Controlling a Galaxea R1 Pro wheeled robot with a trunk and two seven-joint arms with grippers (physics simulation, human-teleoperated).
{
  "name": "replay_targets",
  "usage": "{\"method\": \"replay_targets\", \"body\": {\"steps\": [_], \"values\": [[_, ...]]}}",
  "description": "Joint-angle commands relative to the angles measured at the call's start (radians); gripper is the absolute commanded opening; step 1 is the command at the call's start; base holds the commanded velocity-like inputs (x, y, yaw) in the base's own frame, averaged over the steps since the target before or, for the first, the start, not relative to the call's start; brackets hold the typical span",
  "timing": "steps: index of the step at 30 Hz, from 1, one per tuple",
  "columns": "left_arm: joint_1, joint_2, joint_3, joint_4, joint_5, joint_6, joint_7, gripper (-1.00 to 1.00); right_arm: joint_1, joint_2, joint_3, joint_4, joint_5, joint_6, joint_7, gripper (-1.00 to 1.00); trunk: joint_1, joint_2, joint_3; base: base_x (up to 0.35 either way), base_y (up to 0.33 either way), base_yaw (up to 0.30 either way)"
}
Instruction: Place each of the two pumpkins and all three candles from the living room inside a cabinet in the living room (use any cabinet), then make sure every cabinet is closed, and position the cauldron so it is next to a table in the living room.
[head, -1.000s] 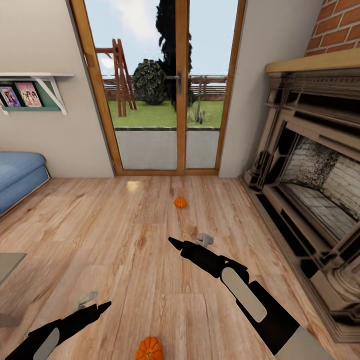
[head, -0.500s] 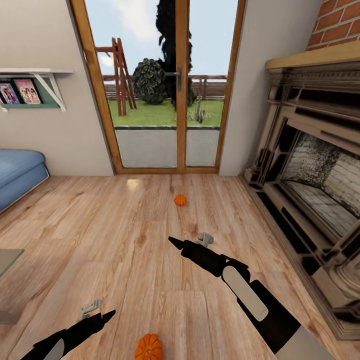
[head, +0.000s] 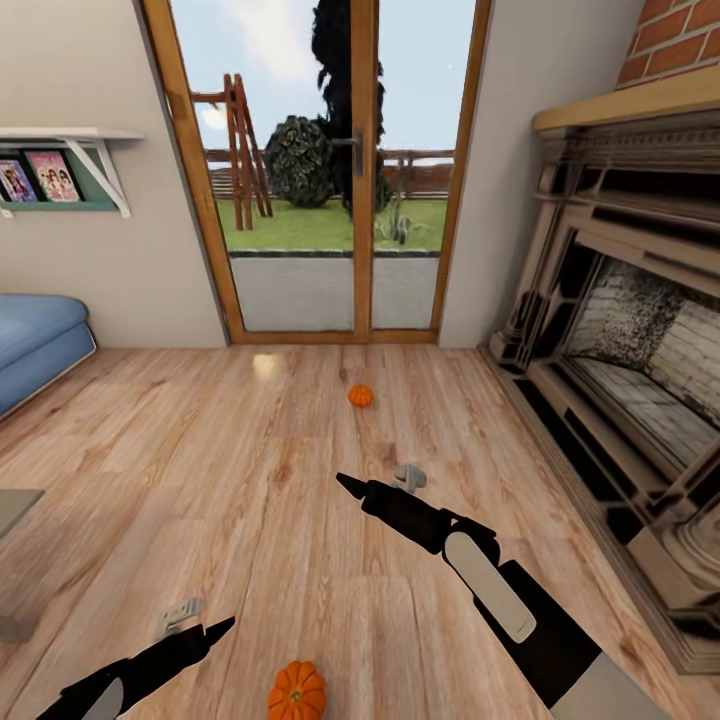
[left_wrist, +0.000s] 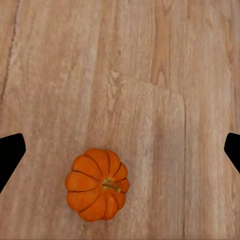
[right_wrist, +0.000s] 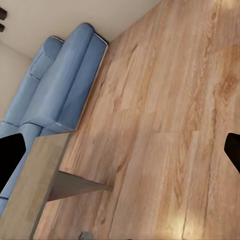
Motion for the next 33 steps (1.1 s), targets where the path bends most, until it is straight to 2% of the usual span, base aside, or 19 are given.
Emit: {"method": "replay_targets", "body": {"steps": [1, 10, 33], "values": [[0.000, 0.001, -0.006, -0.001, 0.011, 0.007, -0.001, 1.00, -0.001, -0.001, 0.001, 0.000, -0.004, 0.001, 0.001, 1.00, 0.004, -0.008, -0.004, 0.000, 0.000, 0.000], [0.000, 0.002, -0.005, 0.000, 0.011, 0.007, -0.002, 1.00, -0.001, -0.001, 0.001, -0.001, 0.007, -0.005, -0.001, 1.00, 0.038, -0.071, -0.032, 0.000, 0.000, 0.000], [0.001, 0.000, -0.015, -0.001, 0.002, 0.005, -0.003, 1.00, 0.000, -0.001, 0.001, -0.002, -0.003, -0.009, 0.003, 1.00, 0.126, -0.232, -0.104, 0.000, 0.000, 0.000]]}}
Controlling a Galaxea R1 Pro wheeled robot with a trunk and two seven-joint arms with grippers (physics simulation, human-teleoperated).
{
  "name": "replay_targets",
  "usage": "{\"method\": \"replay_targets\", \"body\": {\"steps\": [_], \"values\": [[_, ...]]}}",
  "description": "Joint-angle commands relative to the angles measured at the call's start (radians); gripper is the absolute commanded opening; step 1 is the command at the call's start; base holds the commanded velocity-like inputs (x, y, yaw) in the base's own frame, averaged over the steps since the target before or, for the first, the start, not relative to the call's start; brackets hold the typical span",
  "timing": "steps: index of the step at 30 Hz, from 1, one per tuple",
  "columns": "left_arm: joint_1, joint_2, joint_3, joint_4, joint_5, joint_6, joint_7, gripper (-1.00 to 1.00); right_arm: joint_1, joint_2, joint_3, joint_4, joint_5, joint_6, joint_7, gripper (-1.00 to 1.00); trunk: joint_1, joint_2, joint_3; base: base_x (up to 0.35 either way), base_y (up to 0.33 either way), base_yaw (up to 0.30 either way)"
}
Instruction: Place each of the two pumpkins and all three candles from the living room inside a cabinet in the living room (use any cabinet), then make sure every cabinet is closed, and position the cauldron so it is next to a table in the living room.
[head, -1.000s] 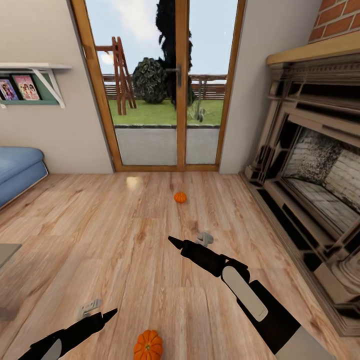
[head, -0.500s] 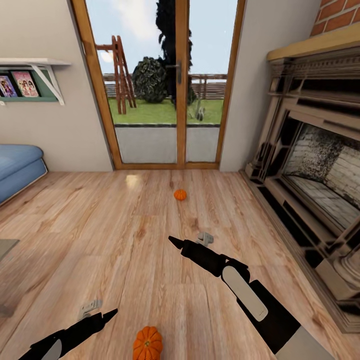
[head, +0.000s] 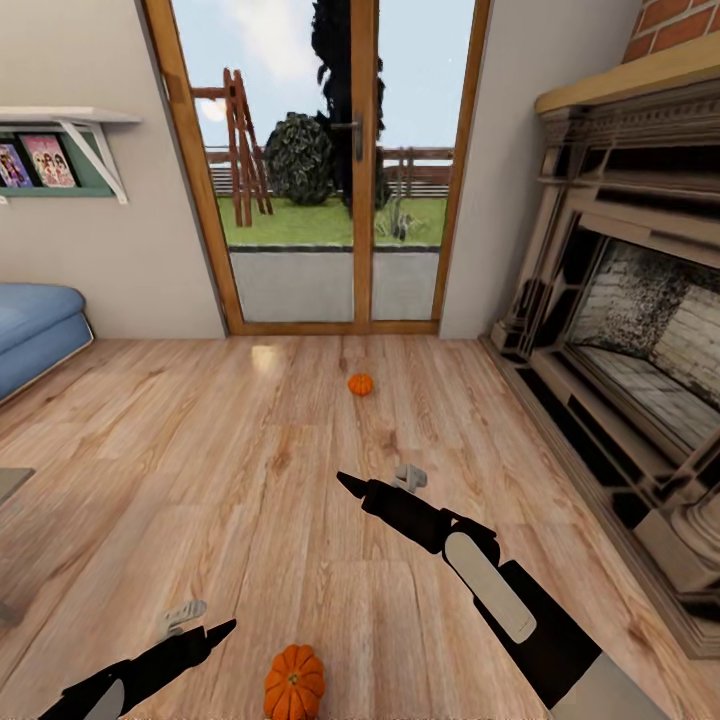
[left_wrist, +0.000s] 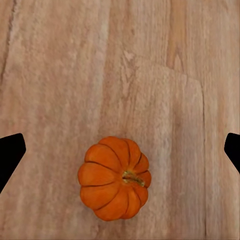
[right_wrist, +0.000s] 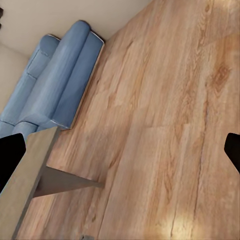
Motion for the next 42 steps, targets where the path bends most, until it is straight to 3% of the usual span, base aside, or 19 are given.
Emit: {"method": "replay_targets", "body": {"steps": [1, 8, 13, 17, 18, 23, 28, 42], "values": [[0.000, 0.001, -0.007, -0.001, 0.011, 0.007, -0.001, 1.00, -0.001, -0.001, 0.001, 0.000, -0.004, 0.002, 0.001, 1.00, 0.004, -0.008, -0.004, 0.000, 0.000, 0.000], [0.000, 0.001, -0.010, -0.001, 0.010, 0.008, -0.003, 1.00, 0.000, 0.000, 0.001, 0.000, -0.004, 0.003, 0.001, 1.00, 0.031, -0.057, -0.026, 0.000, 0.000, 0.000], [-0.002, 0.006, -0.006, -0.012, 0.008, 0.014, -0.042, 1.00, 0.000, -0.001, 0.001, -0.001, -0.004, 0.004, 0.002, 1.00, 0.050, -0.092, -0.042, 0.000, 0.000, 0.000], [-0.007, 0.050, -0.004, -0.089, 0.013, 0.048, -0.063, 1.00, 0.000, -0.001, 0.001, -0.002, -0.005, 0.005, 0.004, 1.00, 0.065, -0.120, -0.054, 0.000, 0.000, 0.000], [-0.008, 0.062, -0.003, -0.120, 0.017, 0.088, -0.071, 1.00, 0.000, -0.001, 0.000, -0.004, -0.005, 0.006, 0.007, 1.00, 0.069, -0.127, -0.057, 0.000, 0.000, 0.000], [-0.008, 0.071, -0.001, -0.150, 0.012, 0.149, -0.142, 1.00, 0.000, -0.019, -0.004, -0.006, -0.006, 0.007, 0.023, 1.00, 0.088, -0.161, -0.073, 0.000, 0.000, 0.000], [-0.008, 0.069, -0.002, -0.153, 0.010, 0.161, -0.166, 1.00, 0.000, -0.039, -0.005, -0.007, -0.027, 0.005, 0.034, 1.00, 0.090, -0.163, -0.092, 0.000, 0.000, 0.000], [-0.008, 0.063, -0.002, -0.142, 0.009, 0.160, -0.169, 1.00, 0.001, -0.042, -0.006, -0.004, -0.033, -0.006, 0.050, 1.00, 0.097, -0.166, -0.146, 0.000, 0.000, 0.000]]}}
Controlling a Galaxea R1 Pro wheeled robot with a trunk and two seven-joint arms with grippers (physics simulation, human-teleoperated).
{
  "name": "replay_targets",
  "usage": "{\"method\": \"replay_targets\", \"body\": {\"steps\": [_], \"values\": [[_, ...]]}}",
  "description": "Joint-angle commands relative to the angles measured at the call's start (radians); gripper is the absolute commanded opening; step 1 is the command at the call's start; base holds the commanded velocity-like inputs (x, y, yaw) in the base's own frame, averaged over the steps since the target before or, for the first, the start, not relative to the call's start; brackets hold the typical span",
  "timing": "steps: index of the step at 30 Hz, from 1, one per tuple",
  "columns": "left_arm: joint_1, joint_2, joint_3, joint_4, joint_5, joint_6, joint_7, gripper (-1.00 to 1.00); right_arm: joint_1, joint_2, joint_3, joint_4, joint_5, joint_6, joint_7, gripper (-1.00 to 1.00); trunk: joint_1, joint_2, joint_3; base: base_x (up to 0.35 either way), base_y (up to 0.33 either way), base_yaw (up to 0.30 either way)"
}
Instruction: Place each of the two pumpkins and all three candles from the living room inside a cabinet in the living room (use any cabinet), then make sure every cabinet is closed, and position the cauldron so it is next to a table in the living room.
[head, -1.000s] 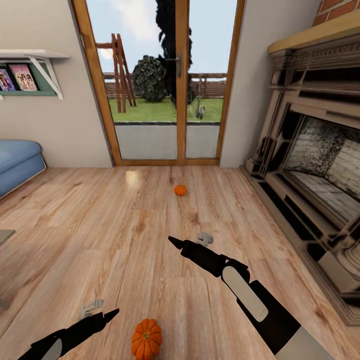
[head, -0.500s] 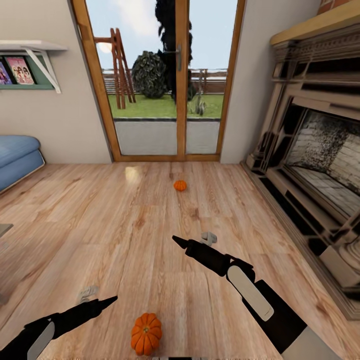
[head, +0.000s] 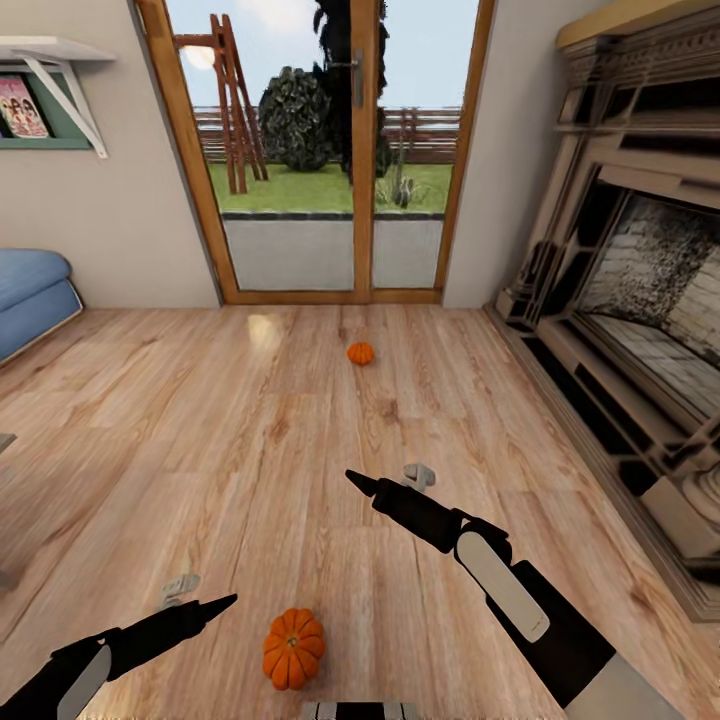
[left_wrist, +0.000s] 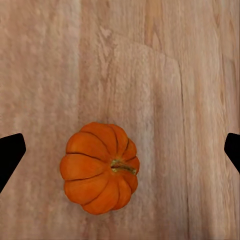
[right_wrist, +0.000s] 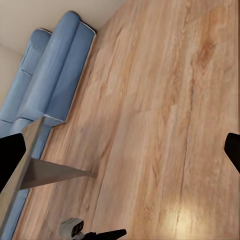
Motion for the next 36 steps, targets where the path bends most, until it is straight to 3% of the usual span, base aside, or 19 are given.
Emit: {"method": "replay_targets", "body": {"steps": [1, 26, 28, 32, 36], "values": [[0.000, 0.001, -0.005, -0.001, 0.011, 0.009, 0.000, 1.00, -0.001, -0.001, 0.001, 0.000, -0.005, 0.001, 0.001, 1.00, 0.000, -0.001, -0.005, 0.000, 0.000, 0.000], [0.000, 0.000, -0.005, -0.001, 0.010, 0.002, 0.004, 1.00, -0.001, -0.001, 0.001, -0.004, -0.005, -0.002, 0.003, 1.00, 0.011, -0.006, -0.101, 0.000, 0.000, 0.000], [0.000, -0.001, -0.006, -0.001, 0.010, 0.001, 0.015, 1.00, -0.001, -0.001, 0.001, -0.004, -0.005, -0.002, 0.003, 1.00, 0.012, -0.007, -0.109, 0.000, 0.000, 0.000], [0.000, -0.007, -0.006, 0.000, 0.009, 0.001, 0.108, 1.00, -0.001, -0.001, 0.001, -0.004, -0.005, -0.002, 0.003, 1.00, 0.014, -0.008, -0.125, 0.000, 0.000, 0.000], [0.000, -0.042, -0.014, 0.001, 0.007, 0.000, 0.158, 1.00, -0.001, -0.001, 0.001, -0.004, -0.006, -0.002, 0.003, 1.00, 0.016, -0.009, -0.140, 0.000, 0.000, 0.000]]}}
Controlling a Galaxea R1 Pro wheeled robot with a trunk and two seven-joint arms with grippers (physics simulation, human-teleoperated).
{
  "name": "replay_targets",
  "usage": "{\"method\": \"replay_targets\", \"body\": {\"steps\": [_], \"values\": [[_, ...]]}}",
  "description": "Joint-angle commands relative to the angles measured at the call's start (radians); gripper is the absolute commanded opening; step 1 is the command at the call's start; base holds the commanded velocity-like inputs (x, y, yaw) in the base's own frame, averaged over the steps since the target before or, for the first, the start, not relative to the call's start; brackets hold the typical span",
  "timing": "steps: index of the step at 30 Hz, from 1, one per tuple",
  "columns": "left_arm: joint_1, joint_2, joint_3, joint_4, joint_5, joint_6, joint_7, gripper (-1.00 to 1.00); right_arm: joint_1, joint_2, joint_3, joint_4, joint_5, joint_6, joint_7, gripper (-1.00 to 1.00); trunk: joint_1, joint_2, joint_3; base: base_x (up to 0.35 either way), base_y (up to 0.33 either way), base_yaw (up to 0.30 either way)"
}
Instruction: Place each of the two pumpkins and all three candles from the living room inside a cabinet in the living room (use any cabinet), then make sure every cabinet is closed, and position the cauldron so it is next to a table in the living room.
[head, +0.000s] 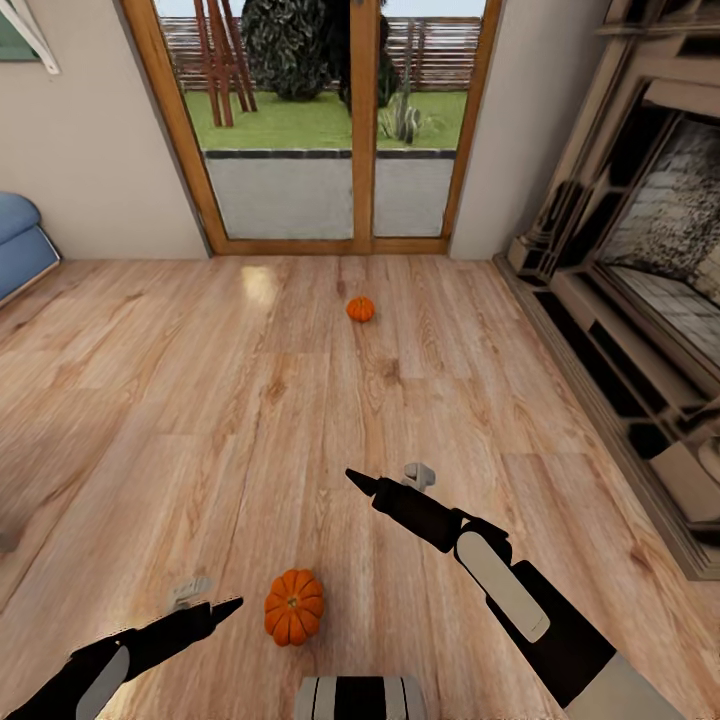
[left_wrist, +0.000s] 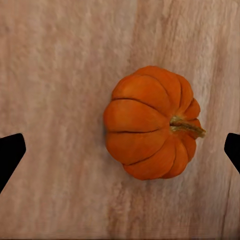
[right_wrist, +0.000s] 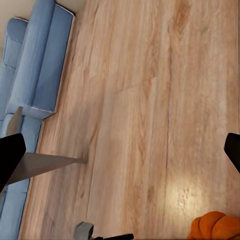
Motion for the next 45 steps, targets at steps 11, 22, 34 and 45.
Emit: {"method": "replay_targets", "body": {"steps": [11, 22, 34, 45], "values": [[-0.002, -0.023, -0.040, -0.023, 0.015, 0.009, 0.006, 1.00, -0.001, -0.001, 0.001, -0.033, -0.006, 0.004, -0.001, 1.00, 0.005, -0.003, -0.043, 0.000, 0.000, 0.000], [-0.002, -0.045, -0.041, -0.058, 0.016, 0.010, 0.000, 1.00, -0.001, -0.002, 0.001, -0.033, -0.005, 0.003, -0.001, 1.00, 0.010, -0.005, -0.086, 0.000, 0.000, 0.000], [-0.002, -0.043, -0.039, -0.060, 0.019, 0.011, -0.007, 1.00, -0.001, -0.001, 0.001, -0.032, -0.005, 0.003, -0.001, 1.00, 0.015, -0.008, -0.132, 0.000, 0.000, 0.000], [-0.002, -0.038, -0.035, -0.060, 0.028, 0.011, -0.008, 1.00, -0.001, -0.001, 0.001, -0.031, -0.004, 0.003, 0.000, 1.00, 0.017, -0.009, -0.152, 0.000, 0.000, 0.000]]}}
